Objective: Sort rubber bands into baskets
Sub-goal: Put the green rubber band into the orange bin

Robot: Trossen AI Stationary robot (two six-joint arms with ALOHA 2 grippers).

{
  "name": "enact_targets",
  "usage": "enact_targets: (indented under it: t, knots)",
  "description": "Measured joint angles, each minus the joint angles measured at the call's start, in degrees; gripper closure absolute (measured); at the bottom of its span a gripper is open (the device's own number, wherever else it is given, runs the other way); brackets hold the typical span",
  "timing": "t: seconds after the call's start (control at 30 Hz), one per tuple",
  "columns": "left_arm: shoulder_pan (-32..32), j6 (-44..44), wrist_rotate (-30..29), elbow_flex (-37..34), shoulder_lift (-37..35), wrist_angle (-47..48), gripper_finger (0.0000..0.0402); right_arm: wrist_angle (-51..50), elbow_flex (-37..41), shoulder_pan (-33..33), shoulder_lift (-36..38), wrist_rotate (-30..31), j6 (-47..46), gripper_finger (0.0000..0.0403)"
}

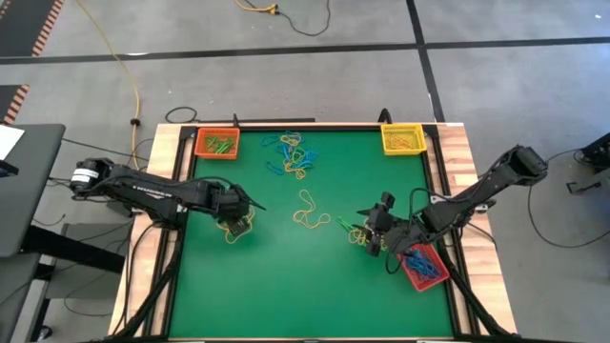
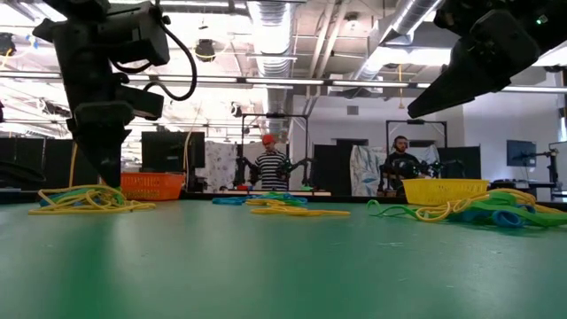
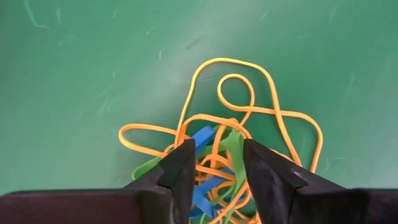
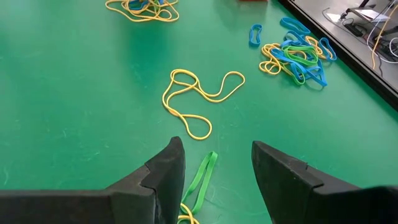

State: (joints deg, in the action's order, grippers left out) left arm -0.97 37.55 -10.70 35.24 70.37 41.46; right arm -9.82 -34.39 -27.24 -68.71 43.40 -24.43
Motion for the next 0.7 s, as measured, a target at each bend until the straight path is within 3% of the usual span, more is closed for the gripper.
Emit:
enact_targets:
  t: [0.27,0.7]
  knots:
    - [0.0,-1.08,2.07,-1.82,0.03,-2.4,0.0332,0.0,0.0,-0.28,0.0,0.0,-0.11,0.0188]
    - [0.0,-2.81,-0.46,-2.58,0.04,-4.69,0.0306,-0.01,-0.02,-0.9,0.0,-0.02,-0.11,0.0188]
